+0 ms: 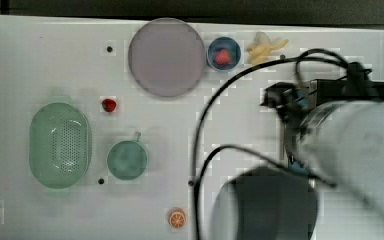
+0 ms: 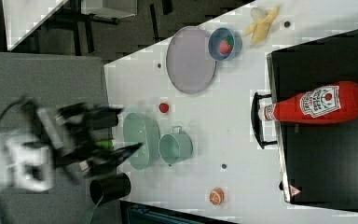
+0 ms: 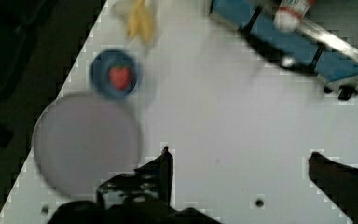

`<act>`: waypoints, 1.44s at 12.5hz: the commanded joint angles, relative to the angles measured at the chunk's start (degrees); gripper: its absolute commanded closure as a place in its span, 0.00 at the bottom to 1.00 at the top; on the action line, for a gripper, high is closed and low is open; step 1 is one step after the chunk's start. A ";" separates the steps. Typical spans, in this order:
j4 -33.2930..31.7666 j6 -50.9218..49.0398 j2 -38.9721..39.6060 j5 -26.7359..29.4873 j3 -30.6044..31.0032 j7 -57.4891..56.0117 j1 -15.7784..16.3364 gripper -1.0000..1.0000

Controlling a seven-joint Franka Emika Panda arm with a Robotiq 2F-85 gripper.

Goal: Pick Ketchup from oven and place it on table.

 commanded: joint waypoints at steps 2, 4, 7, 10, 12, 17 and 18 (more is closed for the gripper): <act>-1.08 4.32 4.69 0.45 -9.06 -0.27 -0.64 0.00; -1.05 9.89 7.87 0.45 -12.45 -0.27 -0.93 0.00; -1.02 17.21 13.34 0.45 -16.68 -0.27 -1.40 0.00; -0.73 18.83 18.84 1.38 -19.29 -0.27 -2.22 0.00; -0.17 19.67 22.30 4.72 -20.21 -0.27 -3.64 0.00; 1.89 24.87 29.92 7.32 -20.36 -0.27 -7.38 0.00; 2.05 25.02 31.01 7.33 -20.31 -0.27 -7.77 0.00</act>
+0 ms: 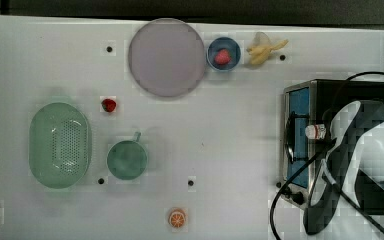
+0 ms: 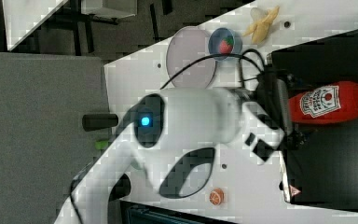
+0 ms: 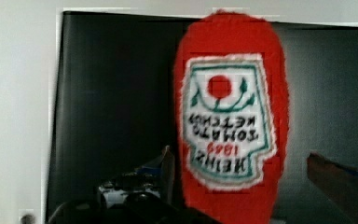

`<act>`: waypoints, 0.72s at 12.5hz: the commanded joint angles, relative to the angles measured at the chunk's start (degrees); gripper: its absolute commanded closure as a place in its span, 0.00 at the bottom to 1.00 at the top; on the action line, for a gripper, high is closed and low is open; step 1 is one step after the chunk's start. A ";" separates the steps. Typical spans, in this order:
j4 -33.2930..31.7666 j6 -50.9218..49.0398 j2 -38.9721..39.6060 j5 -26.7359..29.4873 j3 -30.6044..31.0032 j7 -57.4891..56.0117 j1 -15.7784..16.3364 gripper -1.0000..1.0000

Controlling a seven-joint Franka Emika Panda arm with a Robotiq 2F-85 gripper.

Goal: Pick Ketchup from oven and place it on table.

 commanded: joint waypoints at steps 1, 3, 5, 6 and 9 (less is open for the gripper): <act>0.39 0.93 0.14 0.87 0.26 -0.23 -2.91 0.00; 0.40 1.60 1.23 1.95 0.30 -0.23 -3.03 0.00; 0.35 1.49 1.96 4.38 0.38 -0.23 -3.03 0.00; 0.28 1.64 2.24 4.59 0.35 -0.23 -3.06 0.00; 0.07 1.54 2.31 4.61 0.33 -0.24 -3.16 0.29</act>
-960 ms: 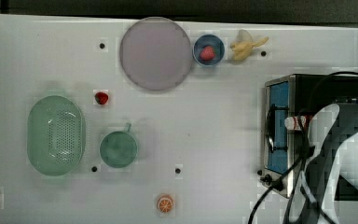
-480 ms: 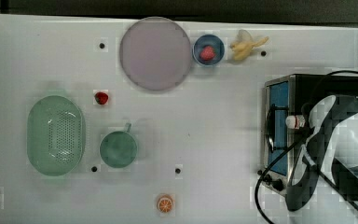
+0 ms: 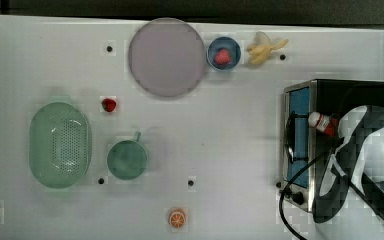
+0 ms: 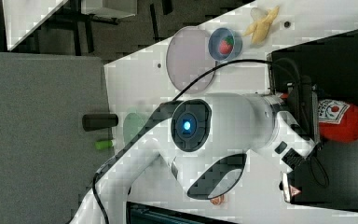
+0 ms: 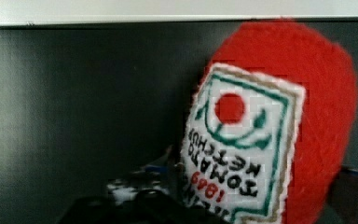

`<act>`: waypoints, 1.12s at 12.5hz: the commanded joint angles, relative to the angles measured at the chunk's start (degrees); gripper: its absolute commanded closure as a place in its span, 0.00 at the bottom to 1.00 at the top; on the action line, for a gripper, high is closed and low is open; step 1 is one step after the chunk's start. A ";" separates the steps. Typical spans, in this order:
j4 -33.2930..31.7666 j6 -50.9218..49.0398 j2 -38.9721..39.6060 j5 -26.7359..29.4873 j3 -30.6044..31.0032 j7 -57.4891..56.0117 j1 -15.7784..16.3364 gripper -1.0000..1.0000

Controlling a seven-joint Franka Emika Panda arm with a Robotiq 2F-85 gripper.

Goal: Pick Ketchup from oven and place it on table.

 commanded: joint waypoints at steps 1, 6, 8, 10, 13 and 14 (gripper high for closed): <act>1.00 0.81 -1.22 1.42 -0.67 -0.16 0.36 0.36; 5.02 -5.76 -3.67 1.38 -0.35 -0.17 2.18 0.36; 8.46 -11.65 -6.45 1.01 0.30 -0.20 4.69 0.36; 10.81 -16.20 -9.37 0.30 1.35 -0.31 7.86 0.36; 11.61 -19.38 -13.92 0.22 4.20 -0.50 12.67 0.36; 11.61 -19.86 -15.17 0.19 5.54 -0.50 14.03 0.36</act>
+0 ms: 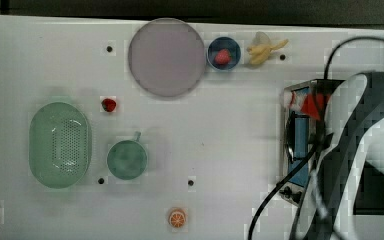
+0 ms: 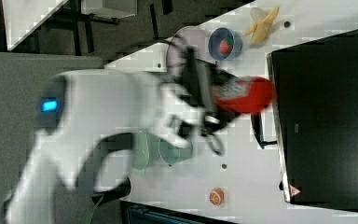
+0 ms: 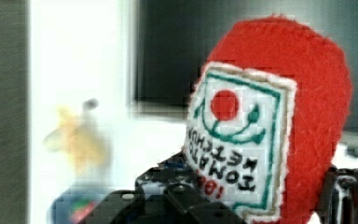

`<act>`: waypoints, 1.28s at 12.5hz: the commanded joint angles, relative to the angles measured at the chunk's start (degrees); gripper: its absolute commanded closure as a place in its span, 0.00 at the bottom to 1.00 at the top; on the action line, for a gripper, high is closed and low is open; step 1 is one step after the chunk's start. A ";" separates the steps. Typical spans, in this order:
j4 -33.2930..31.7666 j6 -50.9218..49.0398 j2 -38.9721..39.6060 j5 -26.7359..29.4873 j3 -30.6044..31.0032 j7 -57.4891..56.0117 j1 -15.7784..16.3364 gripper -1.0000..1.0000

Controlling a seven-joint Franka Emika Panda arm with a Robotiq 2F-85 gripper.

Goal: Pick Ketchup from oven and place it on table.

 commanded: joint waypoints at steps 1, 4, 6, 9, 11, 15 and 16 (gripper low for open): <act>2.66 -2.64 -4.30 0.45 3.80 -0.55 7.53 0.36; 2.62 -6.25 -5.56 0.44 7.81 -0.55 10.07 0.36; 2.08 -8.16 -5.63 0.07 10.16 -0.55 11.43 0.36; -0.16 -8.09 -5.65 -1.90 12.75 -0.42 13.24 0.36; -3.28 -7.27 -5.63 -3.66 14.12 0.01 14.48 0.36; -13.58 1.32 -5.58 -5.10 15.99 0.05 16.33 0.36; -16.57 4.31 -5.57 -5.11 15.97 0.05 16.34 0.36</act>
